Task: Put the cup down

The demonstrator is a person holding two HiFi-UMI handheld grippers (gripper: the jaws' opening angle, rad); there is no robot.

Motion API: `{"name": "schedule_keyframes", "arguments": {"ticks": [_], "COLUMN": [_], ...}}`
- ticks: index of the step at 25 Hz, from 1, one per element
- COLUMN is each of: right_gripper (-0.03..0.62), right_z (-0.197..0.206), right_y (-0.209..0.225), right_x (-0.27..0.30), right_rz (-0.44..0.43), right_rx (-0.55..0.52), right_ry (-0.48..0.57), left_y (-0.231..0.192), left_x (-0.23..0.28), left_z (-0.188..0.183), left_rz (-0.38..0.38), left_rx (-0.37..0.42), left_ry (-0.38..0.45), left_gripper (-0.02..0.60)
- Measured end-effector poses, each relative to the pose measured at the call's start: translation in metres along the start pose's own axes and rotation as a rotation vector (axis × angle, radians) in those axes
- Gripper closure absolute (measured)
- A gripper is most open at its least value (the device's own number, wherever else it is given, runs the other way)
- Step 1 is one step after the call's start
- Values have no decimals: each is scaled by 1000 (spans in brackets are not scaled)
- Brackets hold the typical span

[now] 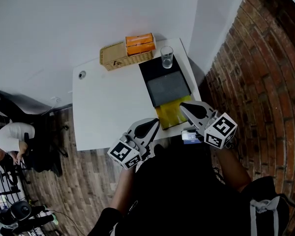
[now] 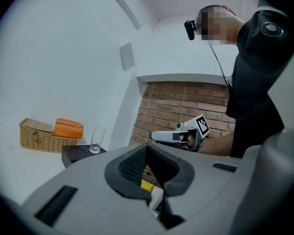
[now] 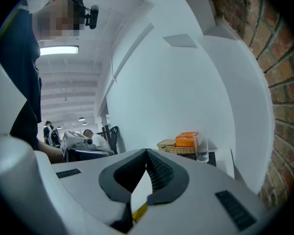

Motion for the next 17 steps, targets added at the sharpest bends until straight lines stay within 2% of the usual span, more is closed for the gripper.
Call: {"name": "schedule_keyframes", "arguments": {"ticks": [9,17], "right_gripper": [579,579], "right_z": [4,4], "right_y": [-2,-3], "right_x": [1,2], "right_rz": [-19,-22], "right_rx": [-6,-25], "right_ry": [-1,-6], "left_y": [-4,-5], "left_x": [-6,-6], "left_z": [1,1], "left_rz": [22,28], "left_rx": [-47,-47], "left_ry": [23,17], "left_gripper": [574,574]}}
Point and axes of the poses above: the fingertips, and each gripper's own axes: x forward along the fingers, y to its right, z out of its underside, the point moved 8 cm from there along -x, backward along the fingers, and after that the axes turned 15 degrees about -x, right-handed, at the moved point
